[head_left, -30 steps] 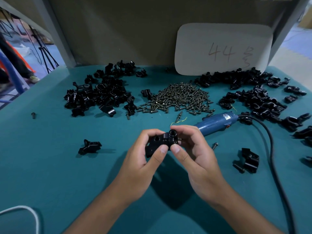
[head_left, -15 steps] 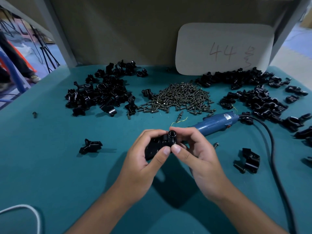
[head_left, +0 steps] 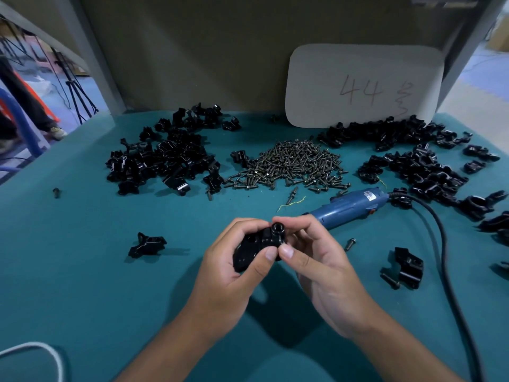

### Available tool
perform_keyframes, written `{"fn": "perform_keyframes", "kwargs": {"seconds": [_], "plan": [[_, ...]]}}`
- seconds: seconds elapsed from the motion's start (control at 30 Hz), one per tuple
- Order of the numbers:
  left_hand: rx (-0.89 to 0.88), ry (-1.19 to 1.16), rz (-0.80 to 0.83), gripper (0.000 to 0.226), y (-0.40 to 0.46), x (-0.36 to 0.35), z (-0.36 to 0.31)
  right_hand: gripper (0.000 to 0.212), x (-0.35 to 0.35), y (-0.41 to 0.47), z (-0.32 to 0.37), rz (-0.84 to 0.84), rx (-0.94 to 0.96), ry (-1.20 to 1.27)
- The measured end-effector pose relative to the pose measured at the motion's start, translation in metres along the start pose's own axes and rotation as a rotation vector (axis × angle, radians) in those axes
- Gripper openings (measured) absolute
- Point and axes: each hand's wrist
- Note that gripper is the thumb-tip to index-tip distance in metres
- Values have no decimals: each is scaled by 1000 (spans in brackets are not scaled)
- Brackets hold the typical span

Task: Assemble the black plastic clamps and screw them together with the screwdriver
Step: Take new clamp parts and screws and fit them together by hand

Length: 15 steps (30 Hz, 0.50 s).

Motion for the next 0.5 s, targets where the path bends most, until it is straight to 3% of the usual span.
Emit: {"fn": "perform_keyframes", "kwargs": {"seconds": [0.17,0.27,0.33,0.4,0.5], "plan": [[-12,31,-61,19,0,0,4,37,3,0,10,-31,21,-148],[63,7,-150,22,3,5,6,23,23,22,35,-280,117,-430],[134,-94,-198,31,6,7,9,6,46,57,53,-408,128,-764],[184,-215,-260,39,9,7,10,10,64,97,67,-329,11,-1220],[238,-360,-341,35,13,9,9,22,82,139,62,-51,-182,-1621]]}}
Point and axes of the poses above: each hand's wrist, its own y-axis towards the middle knuckle, its own x-axis out of the back of the hand, z = x × y, and after that the axes turned 11 degrees about -x, right-handed
